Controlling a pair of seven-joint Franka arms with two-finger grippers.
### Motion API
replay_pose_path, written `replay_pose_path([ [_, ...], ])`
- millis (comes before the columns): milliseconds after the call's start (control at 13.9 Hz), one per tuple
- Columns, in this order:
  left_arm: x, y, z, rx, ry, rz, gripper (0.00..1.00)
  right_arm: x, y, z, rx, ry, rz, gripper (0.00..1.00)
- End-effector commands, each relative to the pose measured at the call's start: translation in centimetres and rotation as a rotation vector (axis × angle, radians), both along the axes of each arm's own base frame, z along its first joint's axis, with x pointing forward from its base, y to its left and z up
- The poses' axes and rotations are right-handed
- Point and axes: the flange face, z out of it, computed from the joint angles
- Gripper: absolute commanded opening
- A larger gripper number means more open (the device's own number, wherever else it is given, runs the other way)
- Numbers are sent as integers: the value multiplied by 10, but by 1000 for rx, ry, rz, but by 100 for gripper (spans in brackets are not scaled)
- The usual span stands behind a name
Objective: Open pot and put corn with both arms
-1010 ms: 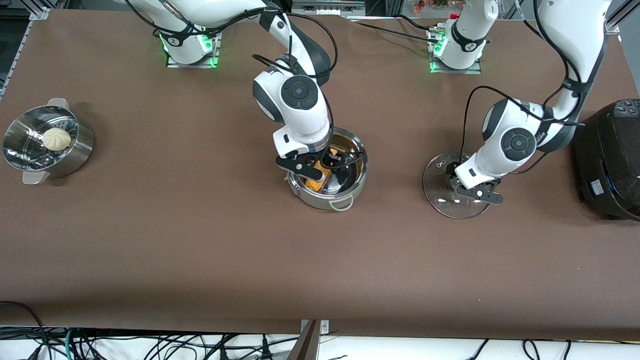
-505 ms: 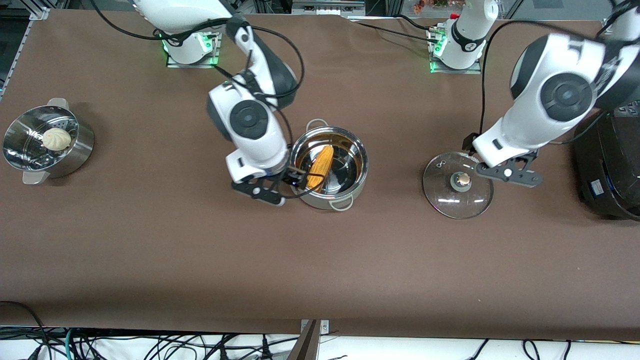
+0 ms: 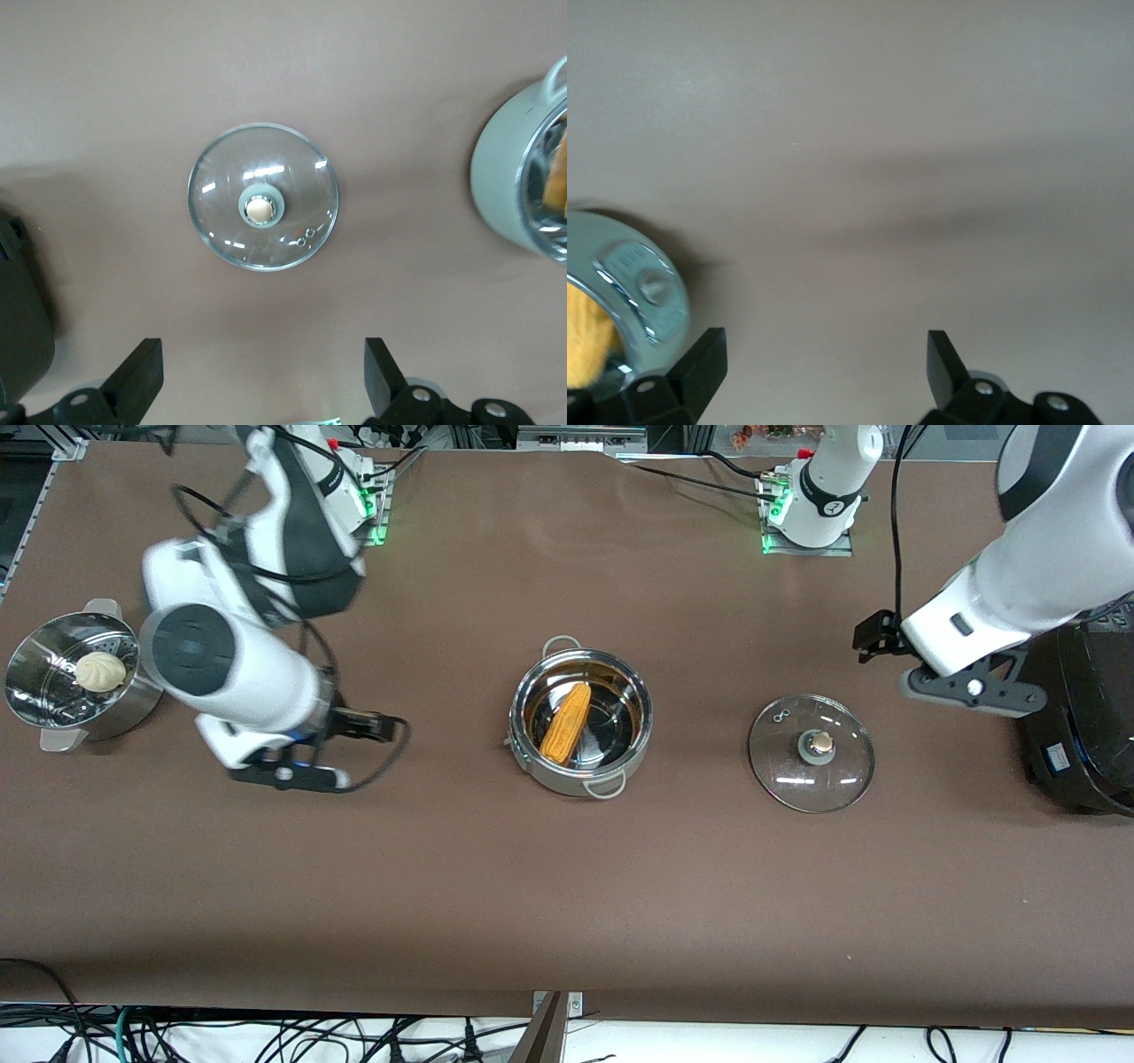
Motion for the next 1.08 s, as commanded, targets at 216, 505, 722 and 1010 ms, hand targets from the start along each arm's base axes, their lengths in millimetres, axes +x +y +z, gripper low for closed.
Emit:
replay_pose_path([
  [216, -27, 45, 20, -71, -161, 128, 100, -61, -91, 69, 34, 8, 87, 100],
  [505, -31, 51, 7, -62, -133, 140, 100, -77, -144, 88, 55, -6, 99, 100],
  [722, -27, 64, 7, -60, -125, 163, 100, -74, -175, 90, 59, -20, 131, 100],
  [1010, -26, 61, 6, -33, -103, 168, 100, -66, -189, 95, 10, -63, 179, 100],
])
